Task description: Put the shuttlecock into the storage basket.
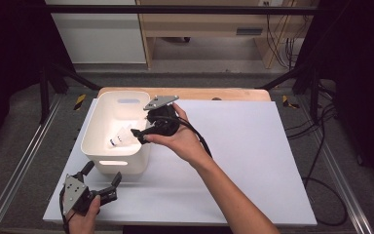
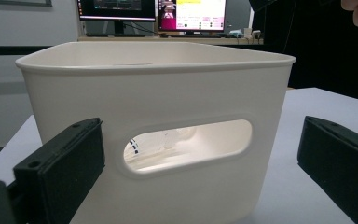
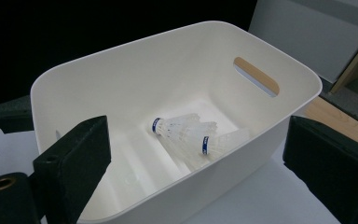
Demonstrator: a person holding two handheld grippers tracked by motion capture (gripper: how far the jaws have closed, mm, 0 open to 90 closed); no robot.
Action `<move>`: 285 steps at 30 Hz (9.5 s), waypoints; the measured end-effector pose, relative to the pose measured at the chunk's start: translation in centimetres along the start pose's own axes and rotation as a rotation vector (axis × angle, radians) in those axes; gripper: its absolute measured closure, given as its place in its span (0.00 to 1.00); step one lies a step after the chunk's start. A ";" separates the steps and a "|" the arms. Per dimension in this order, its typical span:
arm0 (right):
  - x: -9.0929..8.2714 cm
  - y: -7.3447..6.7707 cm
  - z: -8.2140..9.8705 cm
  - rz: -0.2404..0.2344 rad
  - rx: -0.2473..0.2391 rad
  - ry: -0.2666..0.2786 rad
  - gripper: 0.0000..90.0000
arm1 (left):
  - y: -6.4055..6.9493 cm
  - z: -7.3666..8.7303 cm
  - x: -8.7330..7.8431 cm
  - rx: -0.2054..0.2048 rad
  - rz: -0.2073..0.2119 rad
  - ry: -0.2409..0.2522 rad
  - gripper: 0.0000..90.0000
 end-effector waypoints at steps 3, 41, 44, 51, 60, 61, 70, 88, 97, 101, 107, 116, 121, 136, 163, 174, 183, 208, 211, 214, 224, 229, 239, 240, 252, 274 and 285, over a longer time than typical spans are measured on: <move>-0.1 0.1 0.0 0.002 0.004 -0.001 0.08 | 0.0 0.0 0.0 0.000 0.001 0.000 0.01; -4.5 4.8 0.5 0.141 0.077 0.063 0.06 | 0.1 0.1 0.0 0.003 0.006 -0.004 0.01; -5.3 5.2 0.6 0.145 0.081 0.072 0.06 | 0.2 0.1 0.0 0.003 0.007 -0.004 0.01; -7.0 6.5 1.1 0.172 0.082 0.079 0.07 | 0.2 0.1 0.0 0.003 0.007 -0.006 0.01; -9.1 8.2 2.3 0.210 0.105 0.084 0.07 | 0.1 0.1 0.0 0.003 0.006 -0.005 0.01; -9.3 8.3 2.4 0.215 0.109 0.085 0.06 | 0.1 0.1 0.0 0.003 0.006 -0.005 0.01; -11.2 9.6 2.5 0.246 0.125 0.102 0.06 | -0.1 0.0 -0.1 0.000 0.000 -0.004 0.01; -13.8 10.9 3.0 0.268 0.139 0.120 0.05 | -2.1 -0.8 -1.3 -0.006 -0.033 0.006 0.01; -14.8 11.6 3.2 0.288 0.141 0.130 0.05 | -2.6 -0.8 -1.5 -0.014 -0.020 0.004 0.01; -15.2 11.9 3.3 0.296 0.141 0.134 0.05 | -2.5 -0.7 -1.5 -0.015 -0.017 0.001 0.01; -16.2 12.5 3.4 0.316 0.158 0.148 0.05 | -2.7 -0.6 -1.4 -0.021 -0.020 0.000 0.01; -17.9 13.5 3.4 0.343 0.175 0.173 0.05 | -2.5 -0.4 -1.4 -0.020 -0.013 -0.004 0.01; -18.8 14.0 3.7 0.355 0.199 0.184 0.05 | -2.6 -0.4 -1.4 -0.023 -0.017 -0.003 0.01; -21.5 15.2 4.7 0.394 0.213 0.198 0.04 | -2.5 -0.4 -1.4 -0.021 -0.011 -0.005 0.01; -24.6 15.7 6.0 0.449 0.148 0.218 0.04 | -2.4 -0.4 -1.3 -0.018 -0.004 -0.003 0.01; -25.1 14.9 7.9 0.449 0.127 0.238 0.04 | -1.9 -0.4 -1.2 -0.002 0.019 -0.004 0.01; -26.4 14.2 9.4 0.456 0.112 0.259 0.04 | -1.8 -0.4 -1.3 0.005 0.024 -0.001 0.01; -29.5 11.4 12.6 0.470 0.079 0.285 0.04 | -1.6 -0.4 -1.3 0.008 0.038 -0.002 0.01; -29.7 11.1 12.7 0.472 0.075 0.292 0.03 | -1.6 -0.4 -1.3 0.006 0.039 -0.001 0.01; -30.0 10.8 12.7 0.472 0.063 0.294 0.03 | -1.5 -0.4 -1.3 0.006 0.042 -0.001 0.01; -30.7 10.0 13.5 0.473 0.058 0.319 0.03 | -1.4 -0.4 -1.3 0.007 0.047 -0.003 0.01; -31.1 9.9 14.2 0.481 0.063 0.332 0.03 | -1.4 -0.4 -1.3 0.006 0.051 -0.003 0.01; -31.2 9.4 14.9 0.471 0.070 0.347 0.03 | -1.2 -0.4 -1.3 0.013 0.059 -0.003 0.01; -31.2 9.4 15.0 0.471 0.071 0.348 0.03 | -1.2 -0.4 -1.3 0.013 0.059 -0.003 0.01; -30.8 8.5 15.9 0.444 0.054 0.354 0.03 | -1.2 -0.4 -1.3 0.015 0.062 -0.004 0.01; -28.6 7.6 17.2 0.379 0.038 0.353 0.03 | -0.9 -0.4 -1.3 0.018 0.069 -0.005 0.01; -27.1 7.3 17.3 0.357 0.033 0.375 0.02 | -0.8 -0.3 -1.2 0.019 0.073 -0.006 0.01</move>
Point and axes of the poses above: each handheld gripper's, and its own axes: x roughly forward along the jaws, z roughly out of its underside, y roughly to its right, the point moved 10 cm from there along x, roughly forward along the jaws, and after that the axes turned 15 degrees about y, right-handed, at the moved point
